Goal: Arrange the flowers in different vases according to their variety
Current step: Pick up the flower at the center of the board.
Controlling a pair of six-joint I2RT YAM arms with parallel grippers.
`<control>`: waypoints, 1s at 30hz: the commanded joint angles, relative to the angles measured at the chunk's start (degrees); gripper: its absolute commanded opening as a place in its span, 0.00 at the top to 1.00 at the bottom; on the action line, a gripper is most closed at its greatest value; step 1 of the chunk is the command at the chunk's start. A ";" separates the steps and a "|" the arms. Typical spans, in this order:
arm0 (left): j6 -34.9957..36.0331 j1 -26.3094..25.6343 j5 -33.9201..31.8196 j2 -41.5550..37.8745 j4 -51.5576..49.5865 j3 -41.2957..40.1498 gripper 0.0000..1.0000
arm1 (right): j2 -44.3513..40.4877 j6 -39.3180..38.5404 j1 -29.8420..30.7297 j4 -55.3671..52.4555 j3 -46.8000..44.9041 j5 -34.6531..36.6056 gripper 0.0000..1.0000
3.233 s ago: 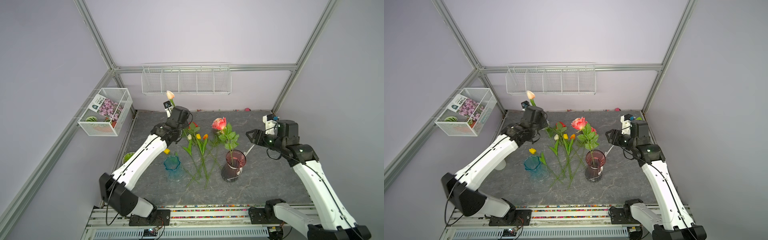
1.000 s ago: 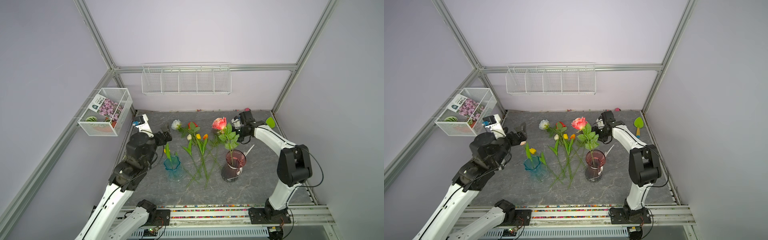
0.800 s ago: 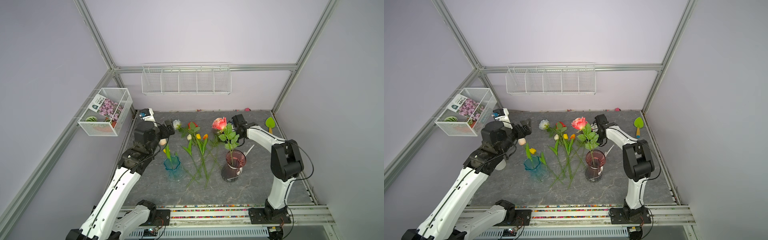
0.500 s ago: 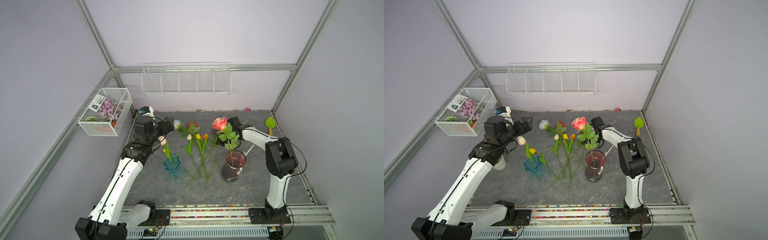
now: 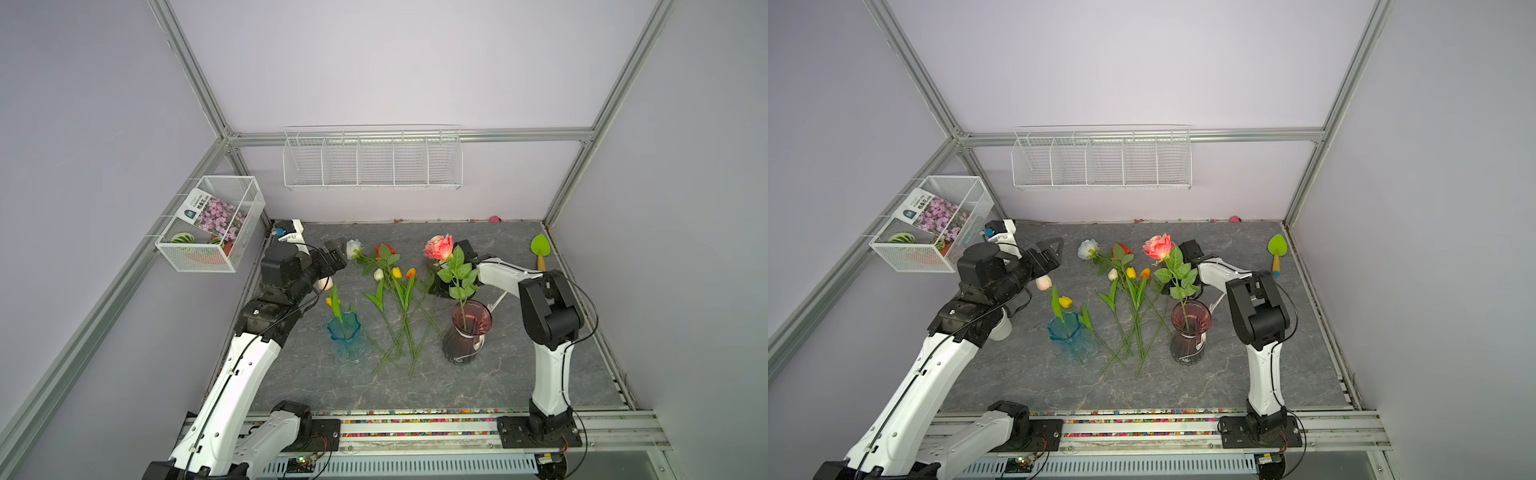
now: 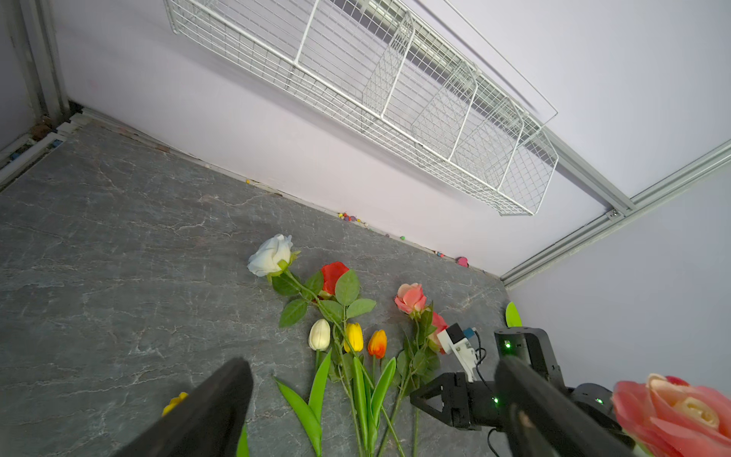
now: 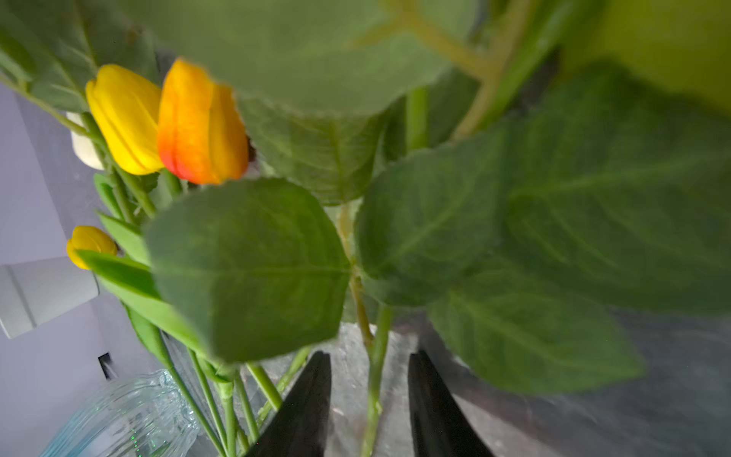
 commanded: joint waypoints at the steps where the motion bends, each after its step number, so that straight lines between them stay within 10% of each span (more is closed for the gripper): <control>1: -1.02 0.23 2.71 -1.00 1.85 -1.93 0.00 | 2.52 0.47 0.42 0.97 -0.68 0.24 0.70; 10: -1.03 0.19 4.81 -2.41 2.70 -2.24 0.00 | -1.38 -0.37 0.33 1.63 -1.73 3.99 0.99; 30: 0.89 0.13 10.18 -0.88 2.15 -0.35 0.00 | -28.72 -9.67 -8.71 -4.45 3.86 19.90 1.00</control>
